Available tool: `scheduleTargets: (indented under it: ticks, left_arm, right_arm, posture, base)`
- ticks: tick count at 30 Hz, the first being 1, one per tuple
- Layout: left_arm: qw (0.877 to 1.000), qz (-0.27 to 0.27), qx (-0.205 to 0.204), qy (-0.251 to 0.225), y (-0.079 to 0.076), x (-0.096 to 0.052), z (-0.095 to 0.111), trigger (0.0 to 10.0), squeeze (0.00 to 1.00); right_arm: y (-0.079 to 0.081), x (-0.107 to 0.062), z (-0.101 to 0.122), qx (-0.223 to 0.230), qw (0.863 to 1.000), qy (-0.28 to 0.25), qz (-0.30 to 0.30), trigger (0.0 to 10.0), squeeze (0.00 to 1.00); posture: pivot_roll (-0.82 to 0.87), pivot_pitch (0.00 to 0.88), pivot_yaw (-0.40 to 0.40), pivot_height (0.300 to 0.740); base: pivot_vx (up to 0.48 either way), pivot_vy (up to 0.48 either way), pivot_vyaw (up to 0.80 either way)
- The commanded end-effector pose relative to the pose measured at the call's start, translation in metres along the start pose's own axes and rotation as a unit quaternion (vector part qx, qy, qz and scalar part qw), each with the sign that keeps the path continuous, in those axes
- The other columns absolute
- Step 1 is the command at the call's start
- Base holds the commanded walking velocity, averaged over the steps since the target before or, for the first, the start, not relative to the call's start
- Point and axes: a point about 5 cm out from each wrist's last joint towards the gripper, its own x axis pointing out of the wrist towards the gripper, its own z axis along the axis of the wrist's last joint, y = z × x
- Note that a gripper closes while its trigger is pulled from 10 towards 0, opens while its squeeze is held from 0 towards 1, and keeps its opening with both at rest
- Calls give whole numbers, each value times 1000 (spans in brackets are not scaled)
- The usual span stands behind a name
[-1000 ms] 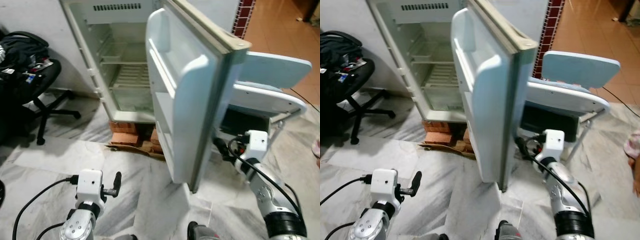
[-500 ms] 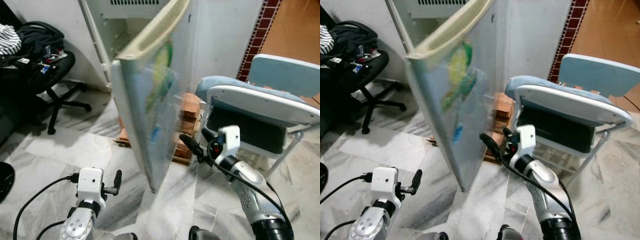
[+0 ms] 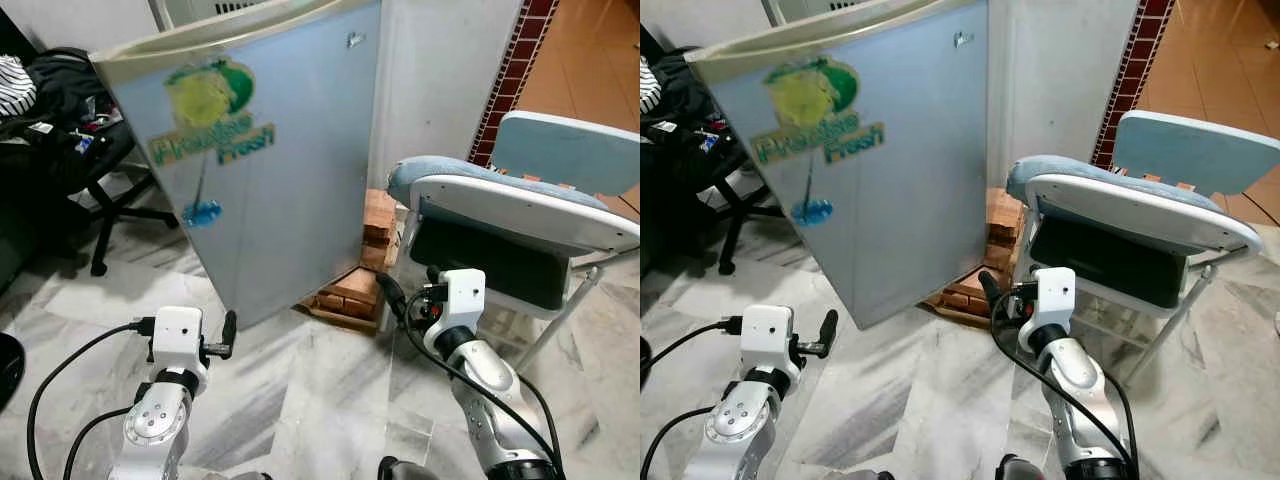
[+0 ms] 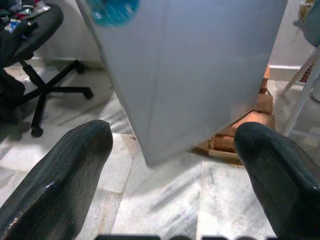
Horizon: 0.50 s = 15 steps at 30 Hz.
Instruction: Restocking fridge
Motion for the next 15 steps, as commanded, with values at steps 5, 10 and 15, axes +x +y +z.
scheduleTargets:
  ticks: [5, 10, 15]
  left_arm:
    - [1000, -6, 0, 9, -2, 4, -1, 10000, 0]
    - [1000, -12, 0, 10, -5, 4, -1, 10000, 0]
    - [1000, -13, 2, 12, -6, 3, -2, 10000, 0]
  right_arm:
    - [-4, 2, -1, -2, 1000, -3, -23, 10000, 0]
    - [-11, 2, -1, -2, 999, -2, -39, 10000, 0]
    - [-15, 2, -5, 8, 999, 6, -52, 10000, 0]
  posture:
    - [-26, 76, 107, 740]
    - [-23, 88, 105, 740]
    - [-14, 92, 98, 740]
  base:
    - [0, 237, -464]
    - [0, 357, -800]
    - [-286, 348, -800]
